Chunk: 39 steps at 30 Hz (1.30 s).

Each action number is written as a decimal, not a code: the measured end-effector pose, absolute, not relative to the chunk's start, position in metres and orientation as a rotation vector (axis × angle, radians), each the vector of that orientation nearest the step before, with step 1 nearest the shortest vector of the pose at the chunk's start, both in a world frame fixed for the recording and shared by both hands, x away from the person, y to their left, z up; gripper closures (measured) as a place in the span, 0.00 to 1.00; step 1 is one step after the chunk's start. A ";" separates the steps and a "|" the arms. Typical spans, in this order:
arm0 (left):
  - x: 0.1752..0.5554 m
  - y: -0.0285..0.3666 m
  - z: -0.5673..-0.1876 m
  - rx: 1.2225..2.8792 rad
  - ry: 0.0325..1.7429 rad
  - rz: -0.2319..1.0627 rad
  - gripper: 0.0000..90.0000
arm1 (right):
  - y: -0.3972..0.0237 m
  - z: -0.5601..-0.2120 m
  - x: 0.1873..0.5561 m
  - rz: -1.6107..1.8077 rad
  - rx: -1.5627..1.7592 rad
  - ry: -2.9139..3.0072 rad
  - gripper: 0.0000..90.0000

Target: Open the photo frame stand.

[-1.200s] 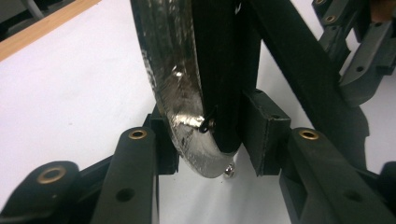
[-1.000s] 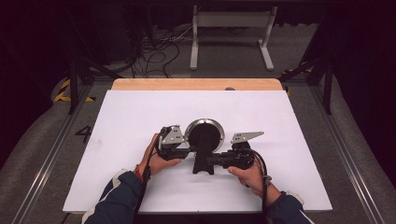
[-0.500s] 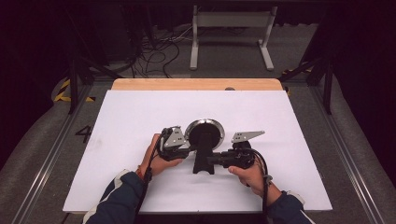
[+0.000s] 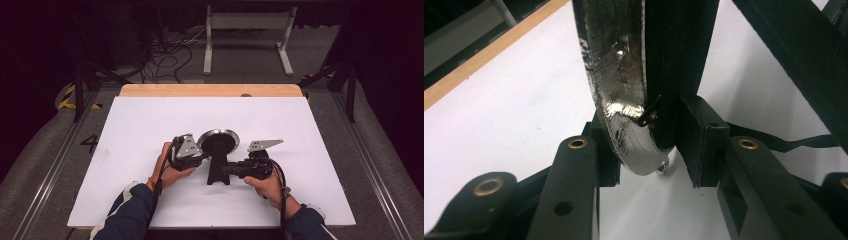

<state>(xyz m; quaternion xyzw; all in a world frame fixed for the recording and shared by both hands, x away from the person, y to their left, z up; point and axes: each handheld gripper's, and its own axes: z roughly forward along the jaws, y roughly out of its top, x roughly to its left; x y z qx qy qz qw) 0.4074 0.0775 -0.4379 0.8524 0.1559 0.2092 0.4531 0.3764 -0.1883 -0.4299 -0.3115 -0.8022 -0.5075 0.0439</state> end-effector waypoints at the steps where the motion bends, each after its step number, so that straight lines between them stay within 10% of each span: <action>1: 0.408 0.077 -0.438 2.103 0.387 0.521 0.72 | -0.188 -0.430 0.377 -1.552 -0.955 -2.451 0.83; 39: 0.411 0.072 -0.447 2.097 0.426 0.674 0.73 | -0.182 -0.445 0.382 -1.531 -1.083 -2.568 0.86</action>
